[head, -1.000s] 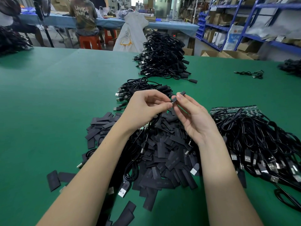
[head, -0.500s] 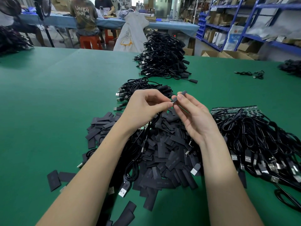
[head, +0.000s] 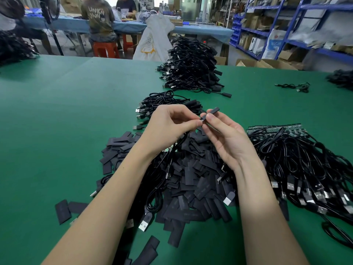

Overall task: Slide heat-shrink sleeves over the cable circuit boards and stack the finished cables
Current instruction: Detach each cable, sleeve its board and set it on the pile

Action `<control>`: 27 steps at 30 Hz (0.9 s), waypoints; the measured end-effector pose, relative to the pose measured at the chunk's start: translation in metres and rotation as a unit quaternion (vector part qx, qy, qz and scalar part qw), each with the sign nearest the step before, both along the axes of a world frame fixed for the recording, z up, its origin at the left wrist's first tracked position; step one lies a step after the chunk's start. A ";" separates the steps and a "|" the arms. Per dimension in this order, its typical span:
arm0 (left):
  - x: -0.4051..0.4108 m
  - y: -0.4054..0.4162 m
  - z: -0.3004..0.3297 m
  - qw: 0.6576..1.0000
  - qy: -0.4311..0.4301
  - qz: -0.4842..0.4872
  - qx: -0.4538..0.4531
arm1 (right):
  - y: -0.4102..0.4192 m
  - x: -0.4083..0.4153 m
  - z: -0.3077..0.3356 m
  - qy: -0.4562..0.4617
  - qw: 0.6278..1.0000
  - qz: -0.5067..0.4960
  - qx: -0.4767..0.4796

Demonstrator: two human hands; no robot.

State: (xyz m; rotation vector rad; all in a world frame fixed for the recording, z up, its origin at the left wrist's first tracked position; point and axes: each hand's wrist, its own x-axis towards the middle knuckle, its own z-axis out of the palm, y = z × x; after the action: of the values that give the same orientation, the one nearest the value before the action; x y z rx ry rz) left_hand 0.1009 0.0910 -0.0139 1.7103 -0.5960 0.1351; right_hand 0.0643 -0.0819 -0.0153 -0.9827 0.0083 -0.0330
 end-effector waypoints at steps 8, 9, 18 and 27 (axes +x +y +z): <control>0.000 0.000 0.000 1.000 0.024 -0.002 -0.001 | 0.002 0.000 -0.001 0.005 1.000 -0.003 -0.025; 0.000 0.000 0.000 1.000 0.029 -0.005 0.001 | 0.003 0.000 -0.001 -0.001 0.999 -0.010 -0.033; -0.001 0.001 0.000 0.998 0.064 -0.001 -0.026 | 0.009 0.002 -0.001 -0.059 0.995 -0.059 -0.058; -0.002 0.001 0.001 0.998 0.063 0.014 -0.017 | 0.009 0.004 -0.004 -0.042 0.997 -0.051 -0.035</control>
State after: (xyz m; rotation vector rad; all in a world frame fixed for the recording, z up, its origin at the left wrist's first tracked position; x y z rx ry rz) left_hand 0.0991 0.0917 -0.0133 1.6810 -0.4744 0.0555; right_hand 0.0683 -0.0725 -0.0192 -1.0493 -0.0210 -0.1688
